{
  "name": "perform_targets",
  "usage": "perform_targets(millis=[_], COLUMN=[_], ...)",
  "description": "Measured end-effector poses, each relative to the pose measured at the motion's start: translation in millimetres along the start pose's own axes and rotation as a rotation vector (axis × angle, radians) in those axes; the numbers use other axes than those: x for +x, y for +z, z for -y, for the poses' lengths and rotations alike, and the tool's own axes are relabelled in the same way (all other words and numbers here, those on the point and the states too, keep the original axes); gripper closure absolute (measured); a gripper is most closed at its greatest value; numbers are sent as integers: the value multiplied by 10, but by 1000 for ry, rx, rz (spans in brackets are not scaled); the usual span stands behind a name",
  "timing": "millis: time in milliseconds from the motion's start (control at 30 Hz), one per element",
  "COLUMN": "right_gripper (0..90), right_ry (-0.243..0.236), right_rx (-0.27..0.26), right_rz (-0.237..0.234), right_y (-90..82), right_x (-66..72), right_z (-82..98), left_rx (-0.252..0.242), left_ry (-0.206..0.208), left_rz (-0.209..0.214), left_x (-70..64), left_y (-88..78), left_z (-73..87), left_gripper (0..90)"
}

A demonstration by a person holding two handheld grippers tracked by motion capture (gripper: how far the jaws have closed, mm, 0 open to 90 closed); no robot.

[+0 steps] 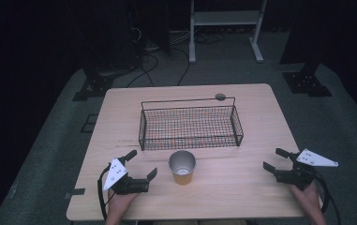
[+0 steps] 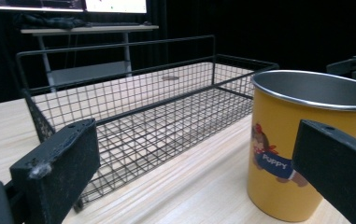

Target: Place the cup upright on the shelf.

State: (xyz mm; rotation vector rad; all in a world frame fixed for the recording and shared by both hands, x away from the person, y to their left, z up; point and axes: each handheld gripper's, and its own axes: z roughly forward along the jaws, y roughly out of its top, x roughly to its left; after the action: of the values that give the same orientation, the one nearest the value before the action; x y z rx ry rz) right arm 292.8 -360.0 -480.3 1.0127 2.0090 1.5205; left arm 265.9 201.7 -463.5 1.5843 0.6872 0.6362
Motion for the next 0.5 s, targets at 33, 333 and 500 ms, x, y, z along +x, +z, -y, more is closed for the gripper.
perform_targets(millis=[33,333,500], right_gripper=[142,142,142], right_ry=[0,-1,0], right_rx=[1,0,-1], right_rz=[0,0,0], right_y=[0,0,-1], right_x=[-1,0,-2], right_z=[0,0,0], left_rx=[0,3,6], left_ry=[1,14,21], left_rz=[6,43,71], left_x=[-8,-70,-111], left_y=[4,44,73], left_z=[-2,-12,-13], left_gripper=[5,4,4])
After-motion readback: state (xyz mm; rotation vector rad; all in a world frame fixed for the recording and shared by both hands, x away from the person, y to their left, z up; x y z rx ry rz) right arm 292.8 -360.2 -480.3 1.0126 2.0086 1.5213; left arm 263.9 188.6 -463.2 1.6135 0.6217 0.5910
